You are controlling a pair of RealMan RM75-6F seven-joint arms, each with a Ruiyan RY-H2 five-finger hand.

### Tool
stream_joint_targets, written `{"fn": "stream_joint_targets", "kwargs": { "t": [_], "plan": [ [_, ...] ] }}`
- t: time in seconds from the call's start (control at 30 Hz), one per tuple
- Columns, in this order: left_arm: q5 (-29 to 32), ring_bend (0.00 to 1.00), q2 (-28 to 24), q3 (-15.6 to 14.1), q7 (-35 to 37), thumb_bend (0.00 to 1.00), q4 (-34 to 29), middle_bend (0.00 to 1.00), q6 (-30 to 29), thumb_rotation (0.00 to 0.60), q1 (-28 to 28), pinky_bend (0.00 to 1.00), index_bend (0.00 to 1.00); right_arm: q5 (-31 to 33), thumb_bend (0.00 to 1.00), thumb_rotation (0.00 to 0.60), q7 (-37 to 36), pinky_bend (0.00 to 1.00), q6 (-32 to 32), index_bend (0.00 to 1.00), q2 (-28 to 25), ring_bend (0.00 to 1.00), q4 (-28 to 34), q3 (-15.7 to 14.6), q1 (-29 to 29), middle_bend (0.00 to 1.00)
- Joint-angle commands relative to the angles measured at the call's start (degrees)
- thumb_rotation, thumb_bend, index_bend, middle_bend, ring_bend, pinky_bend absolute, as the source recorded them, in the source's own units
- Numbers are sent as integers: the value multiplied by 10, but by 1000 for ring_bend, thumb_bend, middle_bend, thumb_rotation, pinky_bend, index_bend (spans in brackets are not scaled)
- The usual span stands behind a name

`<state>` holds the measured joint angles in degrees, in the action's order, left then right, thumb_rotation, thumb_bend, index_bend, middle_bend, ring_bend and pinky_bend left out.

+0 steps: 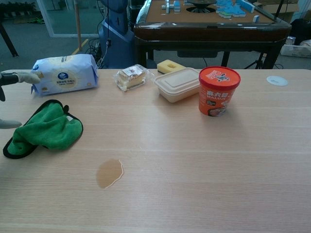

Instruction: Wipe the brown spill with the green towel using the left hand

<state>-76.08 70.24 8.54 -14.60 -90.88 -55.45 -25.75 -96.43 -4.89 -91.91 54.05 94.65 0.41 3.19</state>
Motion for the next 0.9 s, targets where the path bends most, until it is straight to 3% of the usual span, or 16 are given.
{"fn": "stream_joint_targets", "kwargs": {
  "t": [0.03,0.4,0.9],
  "plan": [
    [39,25,37,6,-50,149,48,2,40,600,-40,259,10,1,329,600,-1,317,1,342,0,250,-1,0,-1,322],
    [130,0,107,3,-111,135,155,0,97,600,-96,60,0,6,329,600,-7,317,6,342,6,250,-9,-1,-3,322],
    [197,0,162,-17,-143,135,243,0,129,600,-134,106,11,13,330,600,-14,317,9,343,10,250,-17,0,-7,322]
  ]
}}
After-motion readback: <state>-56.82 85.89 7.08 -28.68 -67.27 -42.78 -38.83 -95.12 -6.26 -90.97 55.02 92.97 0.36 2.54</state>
